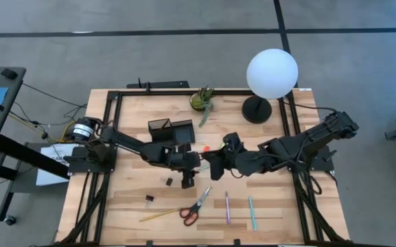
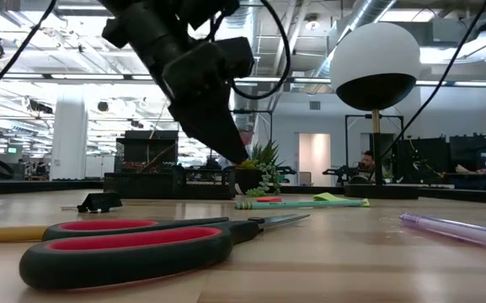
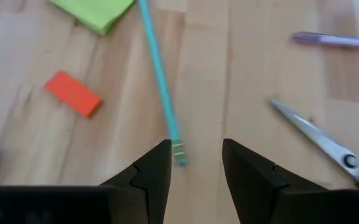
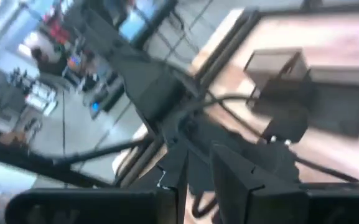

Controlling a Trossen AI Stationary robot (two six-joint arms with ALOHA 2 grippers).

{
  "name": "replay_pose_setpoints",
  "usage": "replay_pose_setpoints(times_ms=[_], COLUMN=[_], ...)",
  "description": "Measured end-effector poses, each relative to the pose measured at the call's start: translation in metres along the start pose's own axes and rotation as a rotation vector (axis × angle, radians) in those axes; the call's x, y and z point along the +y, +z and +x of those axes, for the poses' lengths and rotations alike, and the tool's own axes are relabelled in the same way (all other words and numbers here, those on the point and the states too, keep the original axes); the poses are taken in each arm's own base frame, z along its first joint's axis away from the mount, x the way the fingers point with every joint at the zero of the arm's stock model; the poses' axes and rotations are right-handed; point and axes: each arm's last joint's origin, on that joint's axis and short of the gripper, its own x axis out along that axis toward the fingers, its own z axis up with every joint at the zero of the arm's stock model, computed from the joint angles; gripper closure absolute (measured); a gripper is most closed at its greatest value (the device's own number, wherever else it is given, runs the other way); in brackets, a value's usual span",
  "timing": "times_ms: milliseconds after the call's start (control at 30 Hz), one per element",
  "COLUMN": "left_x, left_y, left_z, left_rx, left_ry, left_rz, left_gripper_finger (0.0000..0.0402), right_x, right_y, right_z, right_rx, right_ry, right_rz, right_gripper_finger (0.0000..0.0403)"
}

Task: Pick and place office supplies into organizer
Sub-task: Put the blue pencil into the black desk organizer

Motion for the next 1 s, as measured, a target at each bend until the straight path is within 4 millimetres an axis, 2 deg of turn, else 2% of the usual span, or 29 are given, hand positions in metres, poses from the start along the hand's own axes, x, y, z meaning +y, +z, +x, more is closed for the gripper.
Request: replay_pose_setpoints(times_ms=[300, 500, 733, 1000], left_x=[0.004, 0.005, -0.003, 0.0], left_y=[-0.015, -0.014, -0.027, -0.028], left_z=[0.005, 0.006, 0.035, 0.034], left_rx=[0.024, 0.005, 0.054, 0.057], left_ry=[0.016, 0.041, 0.04, 0.115], left_rz=[-0.062, -0.07, -0.092, -0.102], left_gripper_finger=[0.0265, 0.0265, 0.0265, 0.0265], right_x=[0.013, 0.016, 0.016, 0.016], right_y=[0.021, 0.018, 0.018, 0.018], right_z=[-0.018, -0.019, -0.018, -0.018], right_rx=[-0.141, -0.139, -0.139, -0.137], right_ry=[0.108, 0.123, 0.124, 0.122], right_rz=[-0.082, -0.095, -0.094, -0.096], right_gripper_finger=[0.0342, 0.0342, 0.0342, 0.0342])
